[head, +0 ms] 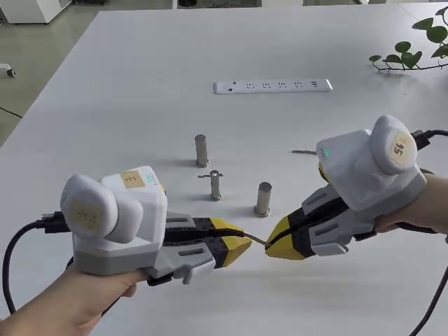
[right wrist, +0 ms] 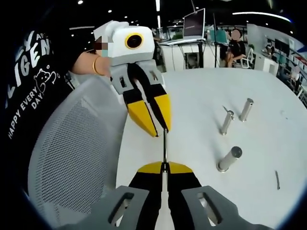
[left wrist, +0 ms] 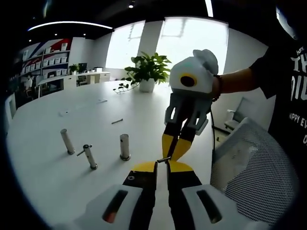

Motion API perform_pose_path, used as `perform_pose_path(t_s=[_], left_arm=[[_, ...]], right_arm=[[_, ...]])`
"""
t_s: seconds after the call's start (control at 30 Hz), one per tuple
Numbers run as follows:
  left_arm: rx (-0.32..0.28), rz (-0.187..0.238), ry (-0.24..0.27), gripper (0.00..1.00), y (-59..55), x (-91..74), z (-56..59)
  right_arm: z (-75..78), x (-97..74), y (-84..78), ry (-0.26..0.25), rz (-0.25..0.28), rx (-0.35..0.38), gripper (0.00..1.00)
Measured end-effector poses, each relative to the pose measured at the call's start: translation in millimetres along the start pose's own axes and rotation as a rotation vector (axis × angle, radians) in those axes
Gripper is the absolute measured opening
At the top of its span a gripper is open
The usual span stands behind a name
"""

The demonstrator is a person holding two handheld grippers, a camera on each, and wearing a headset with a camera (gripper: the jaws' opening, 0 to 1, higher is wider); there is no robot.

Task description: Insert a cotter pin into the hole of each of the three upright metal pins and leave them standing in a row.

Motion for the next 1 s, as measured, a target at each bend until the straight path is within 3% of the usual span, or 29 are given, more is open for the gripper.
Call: perform_pose_path(t_s=[0.13,0.23,0.3,0.57,0.9,1.0], left_arm=[[-0.001,0.016,0.036,0.11,0.8,0.9,-3.3],[-0.026,0.062,0.080,0.14,1.5,3.0,-5.8],[-0.044,0.066,0.117,0.16,-1.3,5.1,-8.6],[-0.029,0.017,0.214,0.21,-8.7,18.4,-14.5],[0.067,-0.021,0.266,0.22,-6.1,41.1,-16.7],[0.060,-0.025,0.286,0.23,-5.9,48.3,-21.1]], right_arm=[[4.9,-3.5,-4.5,-0.031,-0.044,0.008,0.00],[9.9,-7.5,-5.6,-0.062,-0.083,0.008,0.00],[13.5,-9.9,-4.9,-0.085,-0.101,0.010,0.00],[24.1,-16.4,-1.5,-0.135,-0.187,-0.010,0.00],[41.6,-24.1,-10.1,-0.200,-0.326,0.043,0.00],[45.3,-24.1,-11.3,-0.207,-0.343,0.048,0.00]])
Point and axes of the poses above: the centre of the closed fingertips' face, and the gripper's own axes: x roughly forward along the fingers, z roughly to its right, y roughly out of its top, the point moved 10 cm from there along -x, roughly backward along the fingers, and after that the axes turned 1 degree about y, right-handed, at the moved point
